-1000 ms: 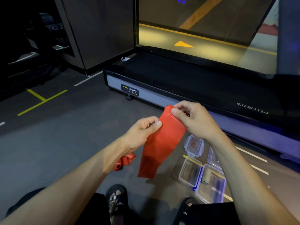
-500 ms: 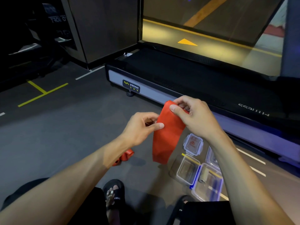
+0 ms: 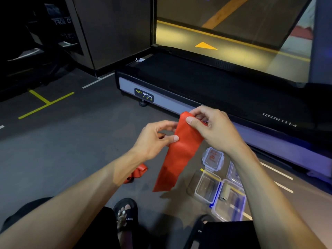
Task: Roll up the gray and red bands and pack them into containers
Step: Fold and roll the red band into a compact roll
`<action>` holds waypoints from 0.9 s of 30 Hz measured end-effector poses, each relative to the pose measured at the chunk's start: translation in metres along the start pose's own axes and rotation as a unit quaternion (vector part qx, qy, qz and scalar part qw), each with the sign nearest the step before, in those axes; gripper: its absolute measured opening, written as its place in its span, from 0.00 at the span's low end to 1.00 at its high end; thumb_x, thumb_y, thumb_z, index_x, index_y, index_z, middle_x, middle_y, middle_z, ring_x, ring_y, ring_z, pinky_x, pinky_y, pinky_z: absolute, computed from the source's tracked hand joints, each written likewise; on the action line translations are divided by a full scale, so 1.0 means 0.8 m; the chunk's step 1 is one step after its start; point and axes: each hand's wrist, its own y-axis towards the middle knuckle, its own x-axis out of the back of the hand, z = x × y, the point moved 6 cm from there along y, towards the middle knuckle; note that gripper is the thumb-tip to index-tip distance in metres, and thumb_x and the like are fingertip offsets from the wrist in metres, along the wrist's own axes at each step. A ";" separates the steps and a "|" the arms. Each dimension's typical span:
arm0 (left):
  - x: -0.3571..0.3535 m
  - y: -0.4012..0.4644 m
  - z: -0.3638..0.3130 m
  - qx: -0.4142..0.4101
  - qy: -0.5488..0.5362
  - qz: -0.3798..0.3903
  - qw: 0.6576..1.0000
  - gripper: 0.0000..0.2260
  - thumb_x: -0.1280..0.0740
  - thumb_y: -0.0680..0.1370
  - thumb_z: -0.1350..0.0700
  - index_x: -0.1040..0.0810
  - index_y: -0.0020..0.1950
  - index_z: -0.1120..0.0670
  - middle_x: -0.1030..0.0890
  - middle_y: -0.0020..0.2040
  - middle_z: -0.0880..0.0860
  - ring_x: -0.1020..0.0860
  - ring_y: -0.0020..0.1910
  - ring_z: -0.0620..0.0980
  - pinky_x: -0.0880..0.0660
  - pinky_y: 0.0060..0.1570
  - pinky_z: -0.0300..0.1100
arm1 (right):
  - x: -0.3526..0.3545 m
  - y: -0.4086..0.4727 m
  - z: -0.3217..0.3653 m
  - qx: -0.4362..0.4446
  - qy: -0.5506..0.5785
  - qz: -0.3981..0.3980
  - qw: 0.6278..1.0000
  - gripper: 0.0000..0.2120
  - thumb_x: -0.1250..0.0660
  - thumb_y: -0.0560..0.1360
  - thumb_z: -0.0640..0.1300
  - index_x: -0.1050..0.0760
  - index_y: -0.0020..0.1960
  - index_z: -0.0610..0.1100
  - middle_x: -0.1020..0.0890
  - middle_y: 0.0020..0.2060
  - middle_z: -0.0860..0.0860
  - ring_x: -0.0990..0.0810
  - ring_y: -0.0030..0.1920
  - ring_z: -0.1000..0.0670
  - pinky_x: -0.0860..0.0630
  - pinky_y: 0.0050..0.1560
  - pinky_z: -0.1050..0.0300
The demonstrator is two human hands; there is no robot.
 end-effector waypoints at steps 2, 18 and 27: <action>-0.001 -0.001 0.001 0.000 0.002 0.009 1.000 0.19 0.24 0.75 0.66 0.17 0.58 0.44 0.15 0.55 0.53 0.16 0.42 0.52 0.18 0.43 0.44 | 0.001 -0.001 0.002 0.002 0.002 0.000 1.000 0.06 0.29 0.79 0.51 0.18 0.53 0.50 0.17 0.42 0.57 0.19 0.45 0.55 0.22 0.51 0.51; -0.011 0.001 0.002 0.024 -0.021 0.041 0.999 0.06 0.26 0.75 0.68 0.17 0.51 0.62 0.20 0.41 0.57 0.20 0.38 0.53 0.17 0.38 0.42 | 0.001 -0.004 -0.005 -0.002 0.006 0.027 1.000 0.09 0.35 0.82 0.50 0.18 0.55 0.50 0.15 0.45 0.55 0.17 0.48 0.54 0.22 0.53 0.48; -0.006 0.006 -0.001 0.006 0.031 0.060 0.998 0.04 0.26 0.76 0.66 0.16 0.44 0.58 0.16 0.39 0.58 0.19 0.38 0.53 0.18 0.39 0.41 | -0.018 -0.004 -0.017 -0.085 0.014 0.052 0.995 0.17 0.46 0.87 0.52 0.24 0.50 0.43 0.18 0.43 0.47 0.21 0.45 0.47 0.25 0.50 0.45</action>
